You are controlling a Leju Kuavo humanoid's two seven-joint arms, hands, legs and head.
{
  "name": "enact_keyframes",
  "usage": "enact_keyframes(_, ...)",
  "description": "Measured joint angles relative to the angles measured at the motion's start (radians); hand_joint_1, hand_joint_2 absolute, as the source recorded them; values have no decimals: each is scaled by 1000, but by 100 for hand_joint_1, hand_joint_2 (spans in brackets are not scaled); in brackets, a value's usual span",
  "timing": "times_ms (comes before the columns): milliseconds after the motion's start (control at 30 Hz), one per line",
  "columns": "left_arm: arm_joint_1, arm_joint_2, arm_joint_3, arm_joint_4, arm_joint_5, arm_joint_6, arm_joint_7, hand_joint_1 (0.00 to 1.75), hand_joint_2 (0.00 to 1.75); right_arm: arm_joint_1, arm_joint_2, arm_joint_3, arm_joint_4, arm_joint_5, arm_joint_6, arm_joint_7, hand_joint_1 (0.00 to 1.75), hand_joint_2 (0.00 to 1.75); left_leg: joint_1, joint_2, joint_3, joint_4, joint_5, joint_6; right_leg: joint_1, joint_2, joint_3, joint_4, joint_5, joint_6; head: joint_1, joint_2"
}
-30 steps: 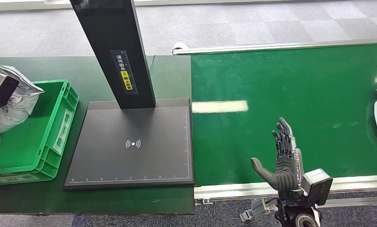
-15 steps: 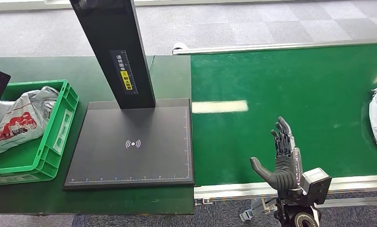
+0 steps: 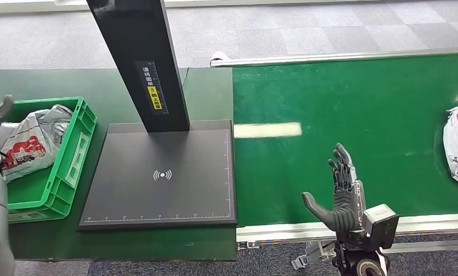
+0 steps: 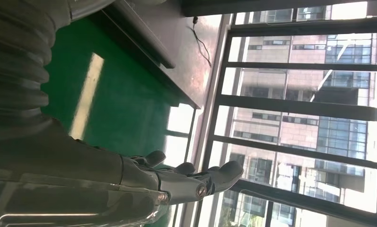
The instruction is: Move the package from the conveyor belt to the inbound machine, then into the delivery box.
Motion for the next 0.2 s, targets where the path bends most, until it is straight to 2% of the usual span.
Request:
enact_keyframes(33,43,-32,-12,-68,157,-127,-12,0,175,1,0,0,1,10,3,4,0,175,0,1,0,0,0,0,0,0,0,0,0,0,0,0)
enact_keyframes(67,93,-61,-30,-138,270,-211,-22,0,175,1,0,-1,3,20,5,8,0,175,0,3,0,0,-1,0,0,2,0,0,0,0,0,0)
enact_keyframes(133,201,-114,-86,-279,391,-290,-54,0,175,-1,0,1,11,37,9,15,0,175,-1,7,1,0,-3,1,-1,5,0,0,1,1,0,0)
enact_keyframes(200,288,-155,-141,-390,430,-313,-89,0,175,-2,0,5,20,47,13,20,0,175,-2,8,2,0,-4,2,-2,7,0,0,0,1,0,0)
